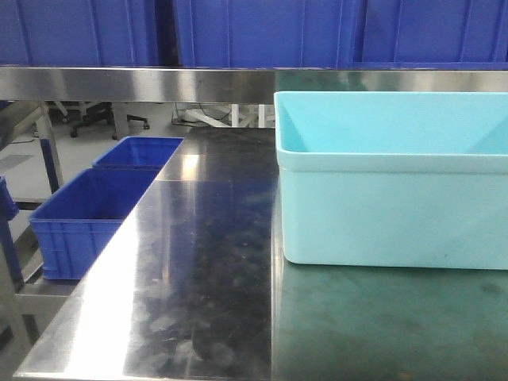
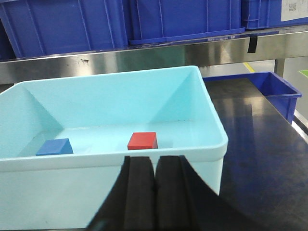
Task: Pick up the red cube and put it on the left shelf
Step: 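Move the right gripper over the red cube in the light-blue bin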
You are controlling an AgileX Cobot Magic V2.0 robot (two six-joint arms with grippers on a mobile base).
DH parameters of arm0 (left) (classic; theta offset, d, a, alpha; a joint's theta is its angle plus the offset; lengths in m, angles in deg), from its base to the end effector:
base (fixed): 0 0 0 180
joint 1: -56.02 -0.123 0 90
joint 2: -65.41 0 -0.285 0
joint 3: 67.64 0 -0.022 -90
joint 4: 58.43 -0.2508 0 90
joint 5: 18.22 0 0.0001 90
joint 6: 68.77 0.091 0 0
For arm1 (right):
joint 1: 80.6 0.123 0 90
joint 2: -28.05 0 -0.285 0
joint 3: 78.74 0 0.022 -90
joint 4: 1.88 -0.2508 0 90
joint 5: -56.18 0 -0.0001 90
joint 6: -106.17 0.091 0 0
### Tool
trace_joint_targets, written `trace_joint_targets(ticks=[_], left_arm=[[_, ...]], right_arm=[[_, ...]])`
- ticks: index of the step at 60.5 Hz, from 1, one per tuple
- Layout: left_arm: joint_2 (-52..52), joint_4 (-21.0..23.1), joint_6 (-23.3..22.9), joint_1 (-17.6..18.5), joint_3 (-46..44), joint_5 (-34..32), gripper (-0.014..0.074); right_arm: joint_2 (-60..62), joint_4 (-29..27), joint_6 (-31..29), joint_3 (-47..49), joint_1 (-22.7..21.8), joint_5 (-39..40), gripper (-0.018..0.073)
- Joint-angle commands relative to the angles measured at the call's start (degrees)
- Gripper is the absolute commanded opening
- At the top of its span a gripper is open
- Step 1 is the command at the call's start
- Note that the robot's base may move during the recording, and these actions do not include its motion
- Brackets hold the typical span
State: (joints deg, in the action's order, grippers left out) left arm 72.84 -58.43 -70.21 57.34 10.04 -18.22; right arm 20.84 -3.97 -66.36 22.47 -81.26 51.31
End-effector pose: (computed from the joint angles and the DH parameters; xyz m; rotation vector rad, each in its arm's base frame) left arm 0.0561 -0.0013 0.2108 -0.0016 1.4856 -0.0390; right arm 0.0569 -0.0004 0.1967 0.1389 1.5812 0.1237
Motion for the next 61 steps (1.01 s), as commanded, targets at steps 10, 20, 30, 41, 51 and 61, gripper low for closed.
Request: trace_joint_targets(ticks=[10,20,30,41,51,61], left_arm=[[-0.8,0.0,0.0,0.2,1.4,-4.9,0.0101],[-0.8,0.0,0.0,0.2,1.4,-4.9,0.0101],[-0.8,0.0,0.0,0.2,1.4,-4.9,0.0101],[-0.8,0.0,0.0,0.2,1.4,-4.9,0.0101],[-0.8,0.0,0.0,0.2,1.4,-4.9,0.0101],[-0.8,0.0,0.0,0.2,1.4,-4.9,0.0101]], right_arm=[[1.2,0.4,-0.1,0.9,-0.3,5.2,0.0051],[1.2,0.4,-0.1,0.9,-0.3,5.2,0.0051],[1.2,0.4,-0.1,0.9,-0.3,5.2,0.0051],[1.2,0.4,-0.1,0.9,-0.3,5.2,0.0051],[1.2,0.4,-0.1,0.9,-0.3,5.2,0.0051],[1.2,0.4,-0.1,0.9,-0.3,5.2,0.0051]])
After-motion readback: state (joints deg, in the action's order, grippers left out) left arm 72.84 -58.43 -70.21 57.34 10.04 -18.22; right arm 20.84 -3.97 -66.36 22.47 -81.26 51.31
